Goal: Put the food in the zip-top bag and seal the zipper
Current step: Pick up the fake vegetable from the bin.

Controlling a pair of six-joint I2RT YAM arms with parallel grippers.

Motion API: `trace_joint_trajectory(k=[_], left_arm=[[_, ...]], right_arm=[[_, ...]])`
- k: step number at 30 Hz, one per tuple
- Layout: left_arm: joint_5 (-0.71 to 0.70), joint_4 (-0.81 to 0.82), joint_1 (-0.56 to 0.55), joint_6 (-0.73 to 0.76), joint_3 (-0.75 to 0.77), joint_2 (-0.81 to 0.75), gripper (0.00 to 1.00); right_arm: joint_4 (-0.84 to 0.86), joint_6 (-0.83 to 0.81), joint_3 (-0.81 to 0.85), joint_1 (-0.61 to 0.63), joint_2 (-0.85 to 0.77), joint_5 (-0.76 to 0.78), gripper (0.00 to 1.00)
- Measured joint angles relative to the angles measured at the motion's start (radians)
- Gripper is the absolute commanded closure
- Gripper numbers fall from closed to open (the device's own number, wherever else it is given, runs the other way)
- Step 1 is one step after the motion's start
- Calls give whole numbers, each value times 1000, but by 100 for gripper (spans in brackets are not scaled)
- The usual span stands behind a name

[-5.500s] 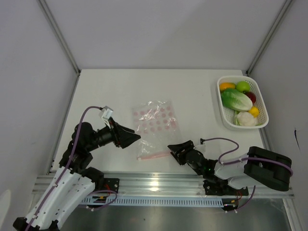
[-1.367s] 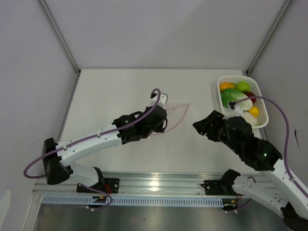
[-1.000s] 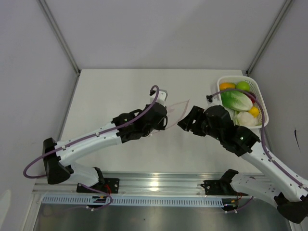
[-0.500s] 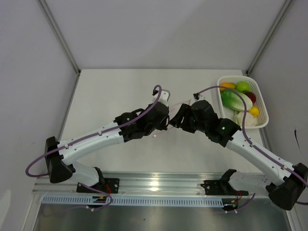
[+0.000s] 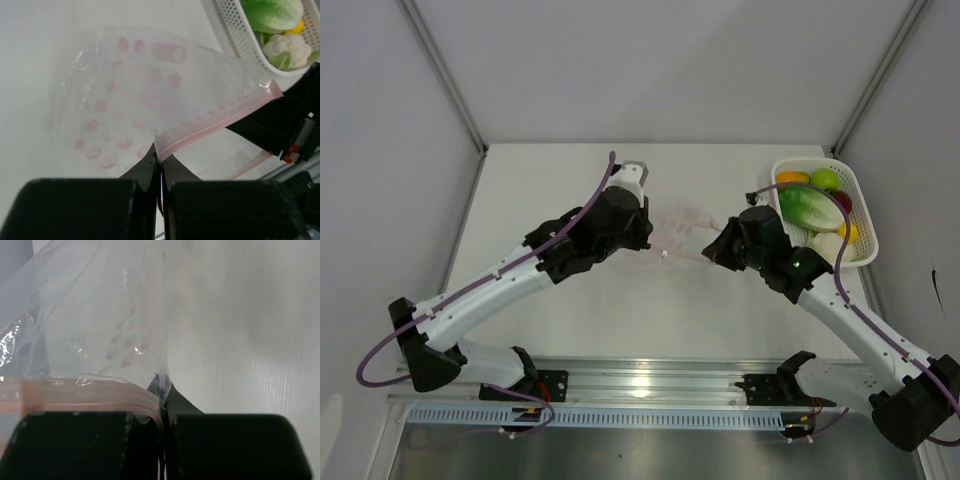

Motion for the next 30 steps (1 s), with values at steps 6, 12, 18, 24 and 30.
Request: trace_joint_trajectory(k=[6,12,18,24,30], left_arm=[[87,1,6,-3,-35,-63,99],[122,-9,8,-10,-79,-85,99],[175,6,15,-9,-79,-81,100],[196,21,18,-20,-69,-20,99],[128,19,19,-35,-43,44,100]], right_arm=[[40,-99,13,-72,51,-143,100],[29,-180,29,-86,125,-234,100],[18,-222,41,-68,130,-277,70],[-22,-262,124,-60,177,-296,33],[-118,-303,247,-61,185,-280,1]])
